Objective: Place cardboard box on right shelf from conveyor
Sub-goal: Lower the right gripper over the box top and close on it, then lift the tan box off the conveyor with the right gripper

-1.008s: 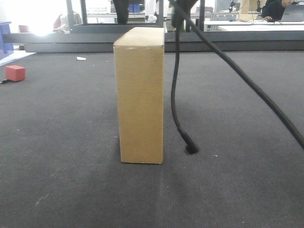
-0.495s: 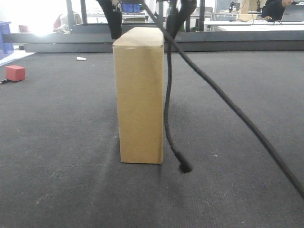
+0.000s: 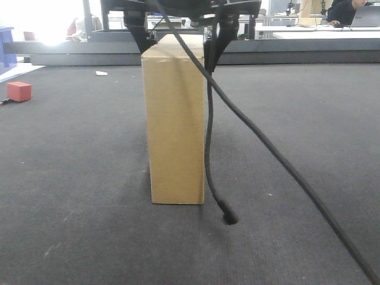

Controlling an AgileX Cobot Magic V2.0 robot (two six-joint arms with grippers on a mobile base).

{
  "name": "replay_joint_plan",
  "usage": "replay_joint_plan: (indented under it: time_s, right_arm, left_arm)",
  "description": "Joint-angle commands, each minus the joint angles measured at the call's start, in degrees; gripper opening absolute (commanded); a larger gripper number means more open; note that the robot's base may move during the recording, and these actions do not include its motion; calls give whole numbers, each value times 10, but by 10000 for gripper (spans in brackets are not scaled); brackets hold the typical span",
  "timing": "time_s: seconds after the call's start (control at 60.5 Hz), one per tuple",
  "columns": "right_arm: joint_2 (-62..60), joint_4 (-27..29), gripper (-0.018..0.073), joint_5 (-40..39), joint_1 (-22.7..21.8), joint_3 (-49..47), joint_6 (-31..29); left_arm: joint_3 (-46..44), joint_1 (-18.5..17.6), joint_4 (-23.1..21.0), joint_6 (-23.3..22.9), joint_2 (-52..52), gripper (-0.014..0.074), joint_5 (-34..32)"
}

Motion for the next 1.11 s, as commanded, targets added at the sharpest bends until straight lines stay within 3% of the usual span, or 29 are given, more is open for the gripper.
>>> replay_joint_plan:
  time_s: [0.0, 0.314, 0.512, 0.925, 1.09]
  right_arm:
    - [-47, 0, 186, -15, -12, -19, -35]
    - [-127, 64, 186, 14, -82, -5, -243]
    - [-197, 92, 186, 8, -141, 82, -314]
    - [-454, 99, 186, -109, -286, 405, -334]
    - [-595, 99, 186, -140, -303, 517, -337]
  left_arm:
    - [4, -1, -3, 0, -7, -115, -49]
    - [4, -1, -3, 0, -7, -116, -49]
    - [4, -1, -3, 0, -7, -116, -49]
    - [4, -1, -3, 0, -7, -116, -49]
    - [4, -1, -3, 0, -7, -115, -49]
